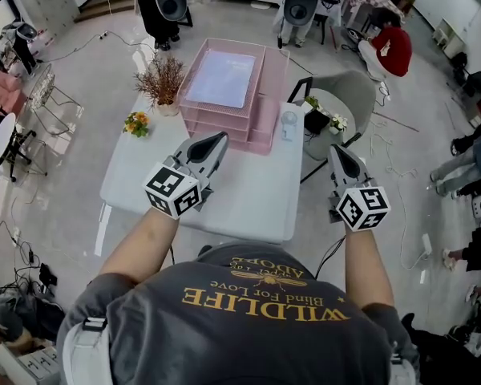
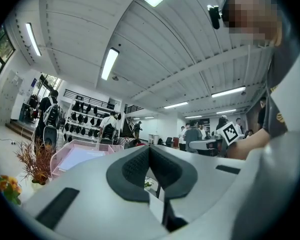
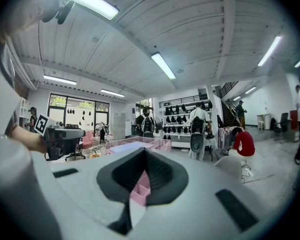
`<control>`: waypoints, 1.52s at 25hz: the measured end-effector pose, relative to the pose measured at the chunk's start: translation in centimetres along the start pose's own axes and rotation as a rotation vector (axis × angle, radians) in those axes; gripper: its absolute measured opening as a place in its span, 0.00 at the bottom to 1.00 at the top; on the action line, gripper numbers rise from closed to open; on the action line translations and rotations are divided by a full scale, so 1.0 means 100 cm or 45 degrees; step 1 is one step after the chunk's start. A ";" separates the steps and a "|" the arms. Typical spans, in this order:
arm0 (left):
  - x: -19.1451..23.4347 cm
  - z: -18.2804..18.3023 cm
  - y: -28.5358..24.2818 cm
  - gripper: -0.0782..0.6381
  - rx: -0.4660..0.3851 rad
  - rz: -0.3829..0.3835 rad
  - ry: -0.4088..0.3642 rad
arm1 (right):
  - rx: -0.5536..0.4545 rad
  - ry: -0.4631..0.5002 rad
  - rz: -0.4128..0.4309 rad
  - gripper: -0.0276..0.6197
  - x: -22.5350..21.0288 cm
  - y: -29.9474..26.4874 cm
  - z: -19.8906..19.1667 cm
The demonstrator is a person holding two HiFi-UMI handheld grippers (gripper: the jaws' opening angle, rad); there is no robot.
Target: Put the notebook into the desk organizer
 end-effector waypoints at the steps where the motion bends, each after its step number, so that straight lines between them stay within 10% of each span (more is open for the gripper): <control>1: 0.001 0.000 0.000 0.11 -0.001 0.002 -0.001 | -0.001 0.001 0.002 0.04 0.000 -0.001 0.000; 38: 0.004 0.007 -0.001 0.11 -0.021 0.012 -0.029 | 0.016 0.039 0.051 0.04 0.000 -0.012 0.007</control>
Point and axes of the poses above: the fingertips, and each gripper's own axes: y backward along the fingers, x to its left, z out of its top, the point moved 4 cm from there along y, backward along the fingers, and after that the axes turned 2 degrees about z, right-handed, at the moved point
